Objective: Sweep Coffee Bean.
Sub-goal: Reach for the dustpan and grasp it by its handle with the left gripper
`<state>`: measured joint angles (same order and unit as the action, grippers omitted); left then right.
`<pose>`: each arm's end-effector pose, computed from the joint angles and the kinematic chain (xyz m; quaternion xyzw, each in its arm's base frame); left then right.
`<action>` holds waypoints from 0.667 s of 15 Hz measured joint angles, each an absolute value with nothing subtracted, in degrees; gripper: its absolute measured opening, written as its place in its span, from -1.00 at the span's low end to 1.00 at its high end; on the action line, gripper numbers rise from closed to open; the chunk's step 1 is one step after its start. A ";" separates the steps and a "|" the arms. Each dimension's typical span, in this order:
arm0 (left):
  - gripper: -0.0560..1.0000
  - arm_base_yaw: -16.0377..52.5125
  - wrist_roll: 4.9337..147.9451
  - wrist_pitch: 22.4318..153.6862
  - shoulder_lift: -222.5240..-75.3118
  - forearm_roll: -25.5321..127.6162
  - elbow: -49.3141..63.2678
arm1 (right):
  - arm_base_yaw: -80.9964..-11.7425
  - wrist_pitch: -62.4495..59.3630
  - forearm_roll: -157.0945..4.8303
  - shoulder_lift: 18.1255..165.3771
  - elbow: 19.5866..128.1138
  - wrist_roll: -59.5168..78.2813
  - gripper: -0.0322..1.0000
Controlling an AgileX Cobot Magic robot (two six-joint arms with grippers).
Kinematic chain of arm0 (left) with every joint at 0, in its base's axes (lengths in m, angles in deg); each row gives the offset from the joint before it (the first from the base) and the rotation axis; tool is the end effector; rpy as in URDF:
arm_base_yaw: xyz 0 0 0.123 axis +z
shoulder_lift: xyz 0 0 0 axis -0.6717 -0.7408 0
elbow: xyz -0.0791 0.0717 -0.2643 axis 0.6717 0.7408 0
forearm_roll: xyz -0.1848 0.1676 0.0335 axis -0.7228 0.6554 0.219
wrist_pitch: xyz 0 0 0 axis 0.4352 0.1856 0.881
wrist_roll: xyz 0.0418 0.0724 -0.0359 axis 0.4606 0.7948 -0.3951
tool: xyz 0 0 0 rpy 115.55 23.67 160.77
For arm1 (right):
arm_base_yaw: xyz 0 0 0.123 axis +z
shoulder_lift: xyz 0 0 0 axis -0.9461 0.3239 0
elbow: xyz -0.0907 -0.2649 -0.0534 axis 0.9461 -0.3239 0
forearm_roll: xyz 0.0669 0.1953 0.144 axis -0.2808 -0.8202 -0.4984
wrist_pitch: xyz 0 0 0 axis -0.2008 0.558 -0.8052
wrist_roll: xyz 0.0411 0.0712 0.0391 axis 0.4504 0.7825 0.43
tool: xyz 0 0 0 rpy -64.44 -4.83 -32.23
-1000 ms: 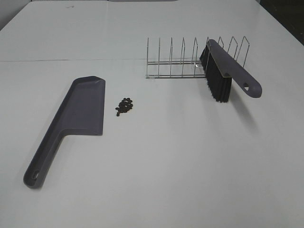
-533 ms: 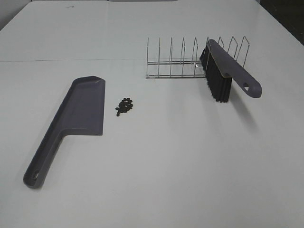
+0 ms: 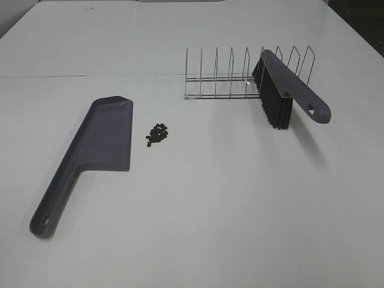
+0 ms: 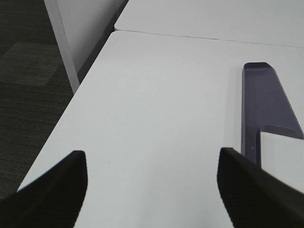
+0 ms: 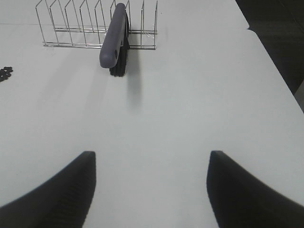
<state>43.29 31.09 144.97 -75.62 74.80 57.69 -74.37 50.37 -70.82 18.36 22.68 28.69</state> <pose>-0.0068 0.0140 0.2793 -0.0952 0.8427 0.0425 0.5281 -0.0062 0.0039 0.2785 -0.0032 0.8518 -0.0087 0.5238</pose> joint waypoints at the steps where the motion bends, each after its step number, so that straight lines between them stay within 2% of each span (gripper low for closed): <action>1: 0.46 43.29 31.09 144.97 -75.62 74.80 57.69 | -74.37 50.37 -70.82 18.36 22.68 28.69 0.19; 10: 0.46 43.29 31.09 144.97 -75.62 74.80 57.69 | -74.37 50.37 -70.82 18.36 22.68 28.69 0.19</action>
<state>43.29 31.09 144.97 -75.62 74.80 57.69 -74.37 50.37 -70.82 18.36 22.68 28.69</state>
